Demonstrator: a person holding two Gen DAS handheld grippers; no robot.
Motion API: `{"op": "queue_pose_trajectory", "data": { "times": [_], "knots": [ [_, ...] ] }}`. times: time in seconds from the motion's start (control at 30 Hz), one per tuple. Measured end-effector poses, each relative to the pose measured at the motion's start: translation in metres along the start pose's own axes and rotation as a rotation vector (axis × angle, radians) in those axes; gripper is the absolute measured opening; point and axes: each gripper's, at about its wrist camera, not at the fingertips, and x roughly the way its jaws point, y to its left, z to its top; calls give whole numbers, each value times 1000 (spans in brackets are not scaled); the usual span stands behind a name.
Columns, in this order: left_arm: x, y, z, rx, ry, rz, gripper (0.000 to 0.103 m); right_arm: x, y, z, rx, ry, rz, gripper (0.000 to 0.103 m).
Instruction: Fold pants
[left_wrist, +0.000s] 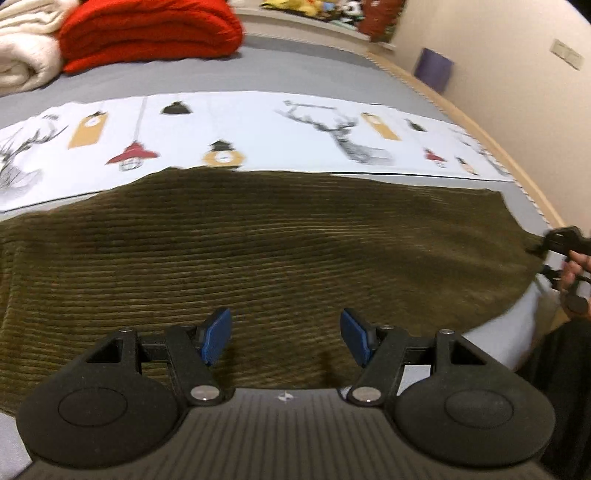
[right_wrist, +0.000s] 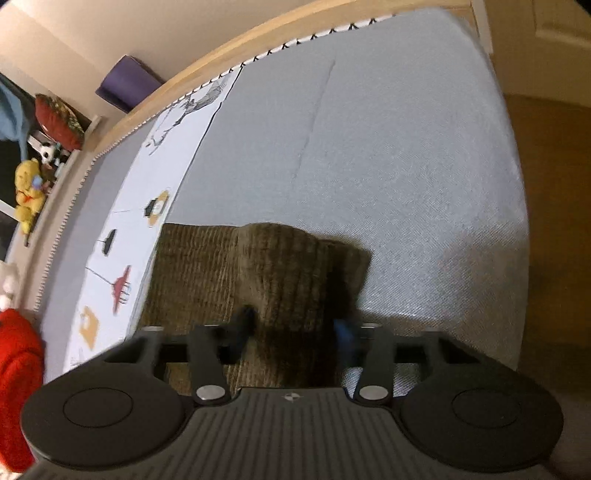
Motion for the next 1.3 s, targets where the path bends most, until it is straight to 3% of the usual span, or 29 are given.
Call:
{"op": "queue_pose_trajectory", "data": {
  "times": [0.2, 0.37, 0.47, 0.53, 0.6, 0.7, 0.77, 0.9, 0.93, 1.0, 1.13, 1.2, 1.3],
  "knots": [
    [8, 19, 7, -51, -9, 51, 71, -27, 25, -7, -129, -111, 48, 23],
    [-5, 31, 8, -96, -47, 55, 71, -66, 56, -32, -313, -242, 136, 22],
    [-16, 41, 6, -132, -64, 40, 71, -97, 94, -72, -517, -344, 192, 21],
    [-22, 51, 4, -164, -69, 36, 71, -121, 124, -119, -705, -417, 261, 21],
    [-28, 64, 1, -211, -72, 40, 71, -137, 150, -172, -872, -418, 359, 21],
    [-35, 88, -2, -321, -75, 33, 71, -153, 174, -259, -1107, -324, 508, 21],
    [-38, 104, -5, -399, -71, 27, 71, -151, 179, -314, -1262, -165, 577, 23],
    [-36, 127, -11, -538, -34, -13, 71, -122, 168, -393, -1601, 211, 538, 27],
    [-35, 130, -12, -554, -26, -19, 72, -120, 162, -399, -1640, 271, 531, 27],
    [-34, 131, -13, -560, -17, -22, 73, -130, 153, -392, -1661, 237, 563, 35],
    [-27, 127, -12, -538, -9, -40, 73, -147, 153, -346, -1483, 351, 638, 48],
    [-21, 126, -13, -544, -16, -73, 73, -150, 152, -321, -1415, 319, 657, 59],
    [-10, 123, -14, -579, -29, -154, 68, -143, 142, -304, -1333, 288, 614, 62]
  ]
}}
